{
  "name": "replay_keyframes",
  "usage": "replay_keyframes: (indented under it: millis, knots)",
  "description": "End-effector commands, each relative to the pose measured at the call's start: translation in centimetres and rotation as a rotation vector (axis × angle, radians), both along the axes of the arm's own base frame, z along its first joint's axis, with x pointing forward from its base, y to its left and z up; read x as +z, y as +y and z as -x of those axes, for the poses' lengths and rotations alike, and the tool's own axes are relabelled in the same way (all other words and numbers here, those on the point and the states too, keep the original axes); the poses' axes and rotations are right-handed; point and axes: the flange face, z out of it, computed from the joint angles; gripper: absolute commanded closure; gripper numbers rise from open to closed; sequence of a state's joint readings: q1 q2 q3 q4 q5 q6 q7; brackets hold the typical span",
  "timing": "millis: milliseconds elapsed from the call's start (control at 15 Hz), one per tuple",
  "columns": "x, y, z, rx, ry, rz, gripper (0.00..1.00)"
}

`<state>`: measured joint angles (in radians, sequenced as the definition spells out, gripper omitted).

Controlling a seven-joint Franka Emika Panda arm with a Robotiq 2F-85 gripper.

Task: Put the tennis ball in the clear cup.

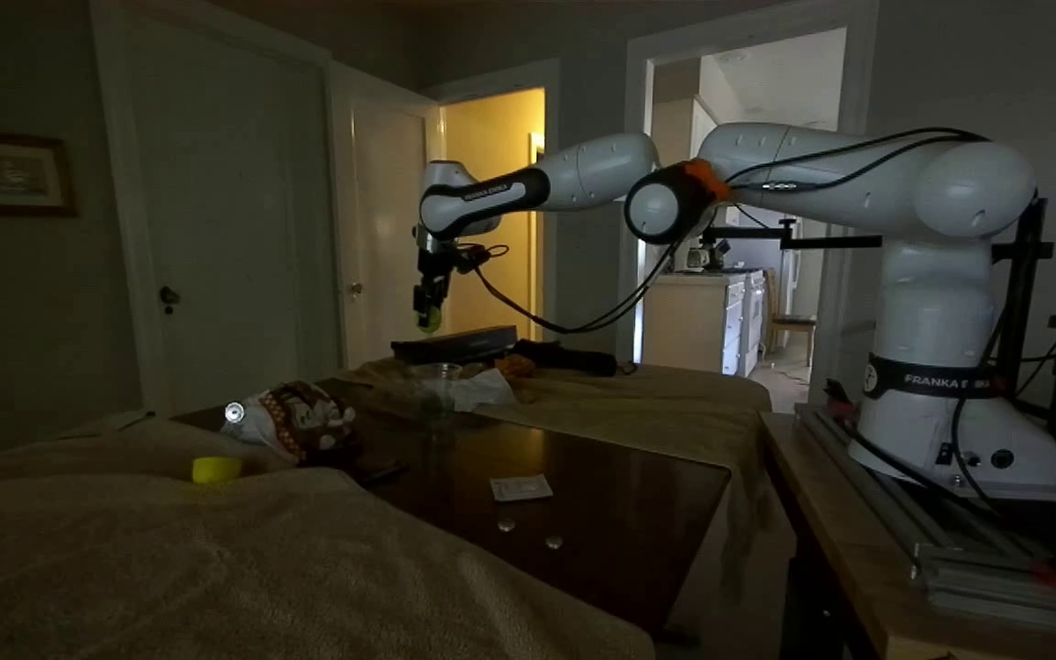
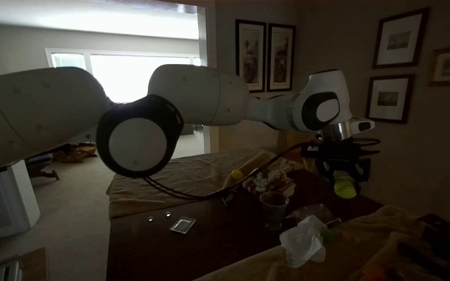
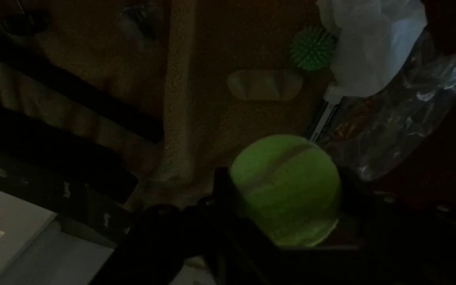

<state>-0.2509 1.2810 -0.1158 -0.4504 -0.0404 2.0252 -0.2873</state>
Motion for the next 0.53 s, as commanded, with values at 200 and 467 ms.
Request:
replay_keyframes:
  millis: [200, 467]
  knots:
    - [0.71, -0.44, 0.01, -0.143, -0.036, 0.036, 0.58]
    - [0.71, -0.26, -0.08, -0.128, -0.041, 0.021, 0.58]
